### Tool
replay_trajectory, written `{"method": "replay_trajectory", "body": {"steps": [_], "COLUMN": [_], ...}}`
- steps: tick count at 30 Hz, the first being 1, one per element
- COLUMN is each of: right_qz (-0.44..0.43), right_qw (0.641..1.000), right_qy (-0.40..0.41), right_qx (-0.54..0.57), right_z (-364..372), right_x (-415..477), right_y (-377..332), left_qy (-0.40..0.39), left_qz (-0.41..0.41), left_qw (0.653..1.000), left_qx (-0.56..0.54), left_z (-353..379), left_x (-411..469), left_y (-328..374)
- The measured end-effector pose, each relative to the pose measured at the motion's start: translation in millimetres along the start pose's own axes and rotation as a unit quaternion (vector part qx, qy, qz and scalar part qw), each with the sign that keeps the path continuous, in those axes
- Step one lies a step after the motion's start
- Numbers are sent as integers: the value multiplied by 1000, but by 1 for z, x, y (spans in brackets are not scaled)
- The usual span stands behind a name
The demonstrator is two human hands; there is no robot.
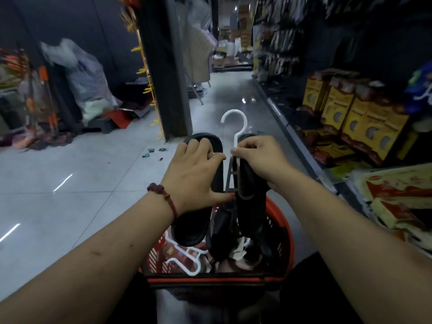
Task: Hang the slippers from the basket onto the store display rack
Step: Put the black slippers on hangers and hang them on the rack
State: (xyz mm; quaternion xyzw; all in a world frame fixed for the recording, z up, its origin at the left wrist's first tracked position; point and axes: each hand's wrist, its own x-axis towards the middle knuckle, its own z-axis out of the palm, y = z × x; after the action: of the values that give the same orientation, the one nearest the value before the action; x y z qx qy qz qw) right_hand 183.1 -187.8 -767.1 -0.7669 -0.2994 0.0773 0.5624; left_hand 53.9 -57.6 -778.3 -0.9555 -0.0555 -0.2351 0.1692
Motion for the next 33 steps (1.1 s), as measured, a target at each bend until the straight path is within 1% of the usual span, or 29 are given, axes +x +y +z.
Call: {"method": "replay_trajectory", "body": {"steps": [3,5,6,8,10,14,15,18,21,22,24,27,31,33], "right_qz": [-15,-18,-20,-25,-23,-6,5,33,53,55,60,70,87,85], "right_qw": [999,998,998,995,992,981,981,969,955,950,938,917,889,876], "right_qy": [27,54,66,91,122,188,192,244,287,302,337,385,436,459], "right_qx": [4,5,4,-8,-23,-34,-31,-26,-48,-51,-55,-70,-104,-120], "right_z": [-28,-49,-60,-83,-107,-157,-165,-202,-244,-257,-282,-319,-364,-385], "right_x": [-9,-11,-12,-11,-12,-24,-28,-42,-59,-66,-79,-102,-144,-167], "right_y": [-23,-34,-40,-48,-53,-58,-58,-56,-60,-64,-72,-85,-110,-122], "left_qy": [34,60,66,65,62,48,43,12,-13,-16,-18,-24,-64,-74], "left_qz": [-47,-84,-95,-99,-89,-45,-39,19,66,79,104,129,182,213], "left_qw": [993,972,957,914,880,842,839,834,818,807,773,710,622,586], "left_qx": [-106,-210,-267,-387,-462,-536,-541,-551,-572,-585,-625,-692,-759,-778], "left_z": [-30,-49,-56,-70,-79,-90,-90,-96,-110,-117,-128,-150,-189,-211], "left_x": [26,50,63,89,113,152,158,185,211,220,236,251,258,259], "left_y": [14,22,26,36,50,85,91,124,162,176,202,240,293,319]}}
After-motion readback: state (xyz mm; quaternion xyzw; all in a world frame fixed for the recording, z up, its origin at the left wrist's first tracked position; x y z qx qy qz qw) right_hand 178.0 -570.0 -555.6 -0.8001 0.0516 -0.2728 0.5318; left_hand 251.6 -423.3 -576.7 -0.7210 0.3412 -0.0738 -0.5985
